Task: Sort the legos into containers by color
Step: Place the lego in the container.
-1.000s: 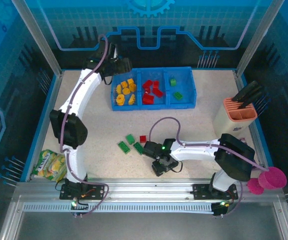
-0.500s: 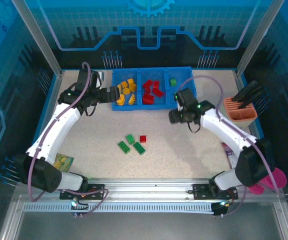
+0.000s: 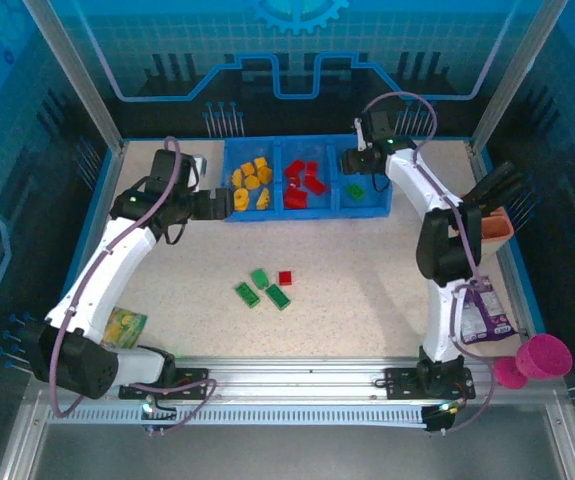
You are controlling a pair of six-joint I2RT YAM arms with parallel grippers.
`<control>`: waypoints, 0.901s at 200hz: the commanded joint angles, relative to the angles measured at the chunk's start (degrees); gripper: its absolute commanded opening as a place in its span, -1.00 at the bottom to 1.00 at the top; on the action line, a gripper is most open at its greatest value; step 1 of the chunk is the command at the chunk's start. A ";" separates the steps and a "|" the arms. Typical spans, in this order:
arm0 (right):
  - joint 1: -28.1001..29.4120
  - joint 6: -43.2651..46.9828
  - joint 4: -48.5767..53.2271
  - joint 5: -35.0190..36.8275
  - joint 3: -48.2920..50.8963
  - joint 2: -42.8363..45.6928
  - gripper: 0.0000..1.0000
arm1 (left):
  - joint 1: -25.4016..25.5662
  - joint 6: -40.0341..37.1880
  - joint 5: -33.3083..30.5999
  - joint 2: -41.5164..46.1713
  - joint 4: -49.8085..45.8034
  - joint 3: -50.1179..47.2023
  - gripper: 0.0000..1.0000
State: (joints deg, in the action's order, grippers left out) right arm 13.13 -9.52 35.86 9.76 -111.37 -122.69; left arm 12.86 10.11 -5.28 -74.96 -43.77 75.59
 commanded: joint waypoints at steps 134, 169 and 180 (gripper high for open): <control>-1.70 3.43 5.82 -5.34 -11.22 -4.58 0.42 | -0.47 1.21 0.69 -0.89 -1.18 1.89 0.98; -1.26 4.53 6.89 -5.39 -7.95 0.33 0.52 | -0.45 1.45 2.27 -1.37 0.31 1.94 0.98; -1.08 4.68 7.14 -5.19 -6.81 1.61 0.54 | -0.47 1.57 2.53 -1.51 0.44 1.95 0.98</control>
State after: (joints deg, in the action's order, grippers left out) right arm 11.84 -6.13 41.74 5.45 -120.03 -126.39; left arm 12.86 10.59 -4.60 -75.59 -44.47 75.83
